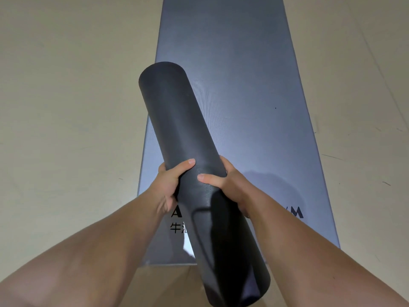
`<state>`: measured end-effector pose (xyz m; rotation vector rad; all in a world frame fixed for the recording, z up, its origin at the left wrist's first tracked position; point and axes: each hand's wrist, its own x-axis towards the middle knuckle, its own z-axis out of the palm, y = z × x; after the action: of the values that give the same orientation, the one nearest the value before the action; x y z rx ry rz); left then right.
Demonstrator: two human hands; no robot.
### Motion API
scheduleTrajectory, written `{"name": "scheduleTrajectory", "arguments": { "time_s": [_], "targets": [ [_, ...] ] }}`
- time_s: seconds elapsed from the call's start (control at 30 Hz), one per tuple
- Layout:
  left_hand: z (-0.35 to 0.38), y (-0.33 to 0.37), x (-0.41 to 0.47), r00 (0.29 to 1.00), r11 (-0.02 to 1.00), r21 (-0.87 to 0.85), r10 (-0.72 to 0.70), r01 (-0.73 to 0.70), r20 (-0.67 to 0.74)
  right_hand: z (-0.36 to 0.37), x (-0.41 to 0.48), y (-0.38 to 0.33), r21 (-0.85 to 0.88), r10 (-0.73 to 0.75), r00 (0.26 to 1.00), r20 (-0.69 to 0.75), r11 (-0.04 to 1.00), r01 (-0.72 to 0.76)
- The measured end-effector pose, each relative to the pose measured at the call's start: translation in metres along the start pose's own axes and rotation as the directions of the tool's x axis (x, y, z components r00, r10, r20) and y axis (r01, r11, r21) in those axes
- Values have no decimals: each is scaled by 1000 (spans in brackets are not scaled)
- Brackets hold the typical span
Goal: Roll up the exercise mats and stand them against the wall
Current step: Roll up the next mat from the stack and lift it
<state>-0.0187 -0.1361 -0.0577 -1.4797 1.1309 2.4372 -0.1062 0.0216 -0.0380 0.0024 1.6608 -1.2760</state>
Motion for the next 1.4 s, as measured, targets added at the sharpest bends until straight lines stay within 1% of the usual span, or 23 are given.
{"name": "scheduleTrajectory", "arguments": {
  "time_s": [0.07, 0.17, 0.27, 0.47, 0.63, 0.73, 0.9, 1.03, 1.13, 1.23, 1.33, 1.4],
  "targets": [
    [10, 15, -4, 999, 999, 22, 34, -34, 7, -5, -3, -15, 27, -32, 999, -5, 999, 32],
    [29, 56, -20, 994, 993, 66, 97, -100, 47, -8, -20, -51, 40, -128, 991, -36, 991, 130],
    [54, 111, -65, 984, 981, 115, 145, -157, 104, -8, -61, -106, 58, -196, 979, -57, 978, 199],
    [111, 230, -216, 961, 958, 151, 219, -245, 167, -2, -196, -252, 61, -301, 951, -72, 950, 305],
    [128, 329, -362, 940, 940, 144, 280, -310, 196, 35, -314, -370, 74, -337, 939, -61, 937, 341],
    [114, 390, -450, 929, 930, 132, 316, -344, 190, 80, -379, -438, 98, -347, 937, -45, 932, 350],
    [60, 499, -585, 911, 906, 135, 379, -401, 160, 184, -471, -548, 120, -403, 915, 39, 910, 396],
    [1, 584, -661, 890, 873, 181, 428, -452, 158, 275, -508, -616, 139, -455, 887, 81, 886, 442],
    [-34, 640, -695, 868, 847, 195, 469, -494, 163, 327, -512, -658, 160, -496, 862, 102, 864, 478],
    [-61, 687, -709, 842, 815, 215, 513, -539, 166, 362, -500, -696, 170, -518, 845, 135, 852, 495],
    [-80, 730, -698, 817, 791, 207, 552, -576, 164, 388, -472, -729, 178, -560, 818, 130, 825, 536],
    [-87, 756, -681, 816, 793, 193, 558, -578, 154, 402, -446, -748, 198, -561, 822, 99, 820, 536]
  ]
}}
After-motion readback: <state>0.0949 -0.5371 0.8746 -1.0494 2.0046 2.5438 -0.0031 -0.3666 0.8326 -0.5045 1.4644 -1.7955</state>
